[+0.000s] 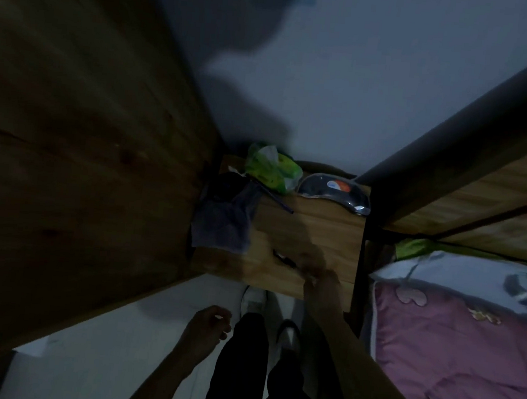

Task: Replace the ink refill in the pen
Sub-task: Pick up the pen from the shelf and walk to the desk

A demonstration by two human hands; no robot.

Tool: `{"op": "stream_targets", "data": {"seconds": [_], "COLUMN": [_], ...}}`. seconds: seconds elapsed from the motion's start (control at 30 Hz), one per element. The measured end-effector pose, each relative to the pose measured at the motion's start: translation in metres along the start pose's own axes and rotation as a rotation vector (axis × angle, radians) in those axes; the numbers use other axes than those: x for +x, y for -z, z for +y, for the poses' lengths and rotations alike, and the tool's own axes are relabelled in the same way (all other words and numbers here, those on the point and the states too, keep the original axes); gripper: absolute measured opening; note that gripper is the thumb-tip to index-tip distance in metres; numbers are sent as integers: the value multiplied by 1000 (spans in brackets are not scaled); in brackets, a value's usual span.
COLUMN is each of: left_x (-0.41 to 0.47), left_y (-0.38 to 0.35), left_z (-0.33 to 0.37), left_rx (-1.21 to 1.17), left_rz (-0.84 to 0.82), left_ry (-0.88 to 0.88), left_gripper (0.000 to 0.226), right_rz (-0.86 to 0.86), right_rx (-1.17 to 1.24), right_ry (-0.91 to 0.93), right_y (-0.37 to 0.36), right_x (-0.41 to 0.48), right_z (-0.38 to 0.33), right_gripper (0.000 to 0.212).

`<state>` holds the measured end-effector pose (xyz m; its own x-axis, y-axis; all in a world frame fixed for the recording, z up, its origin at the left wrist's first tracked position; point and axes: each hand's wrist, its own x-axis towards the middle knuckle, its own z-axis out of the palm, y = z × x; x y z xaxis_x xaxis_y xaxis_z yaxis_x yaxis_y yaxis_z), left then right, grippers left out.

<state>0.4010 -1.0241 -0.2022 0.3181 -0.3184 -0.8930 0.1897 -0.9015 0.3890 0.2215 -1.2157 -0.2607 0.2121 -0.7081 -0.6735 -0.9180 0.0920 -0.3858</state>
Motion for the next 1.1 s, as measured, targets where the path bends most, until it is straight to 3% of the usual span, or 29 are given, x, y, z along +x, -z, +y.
{"op": "stream_targets", "data": {"seconds": [0.13, 0.37, 0.53, 0.7, 0.8, 0.87, 0.97, 1.1], "left_x": [29, 46, 34, 3, -28, -54, -91, -142], "left_y": [-9, -22, -15, -7, -7, -7, -10, -16], "left_z": [-1, 3, 8, 11, 13, 17, 24, 30], "left_rx": [30, 5, -12, 7, 21, 18, 40, 50], "left_rz": [-3, 3, 7, 21, 11, -10, -32, -56], "left_ry": [-16, -25, -48, -42, -20, -1, 17, 19], "left_gripper": [14, 14, 14, 14, 14, 15, 16, 16], "right_rz": [64, -40, -98, -76, -185, -236, -190, -74], "right_rx": [-233, -419, -158, 171, 454, 654, 765, 771], "right_ry": [128, 158, 24, -163, -261, -315, -300, -267], "right_y": [-16, -35, -29, 1, 22, 39, 62, 88], "right_x": [28, 52, 45, 4, -35, -70, -125, -189], "right_z": [2, -3, -3, 1, 5, 9, 17, 37], "right_gripper": [38, 29, 42, 11, 31, 23, 8, 39]}}
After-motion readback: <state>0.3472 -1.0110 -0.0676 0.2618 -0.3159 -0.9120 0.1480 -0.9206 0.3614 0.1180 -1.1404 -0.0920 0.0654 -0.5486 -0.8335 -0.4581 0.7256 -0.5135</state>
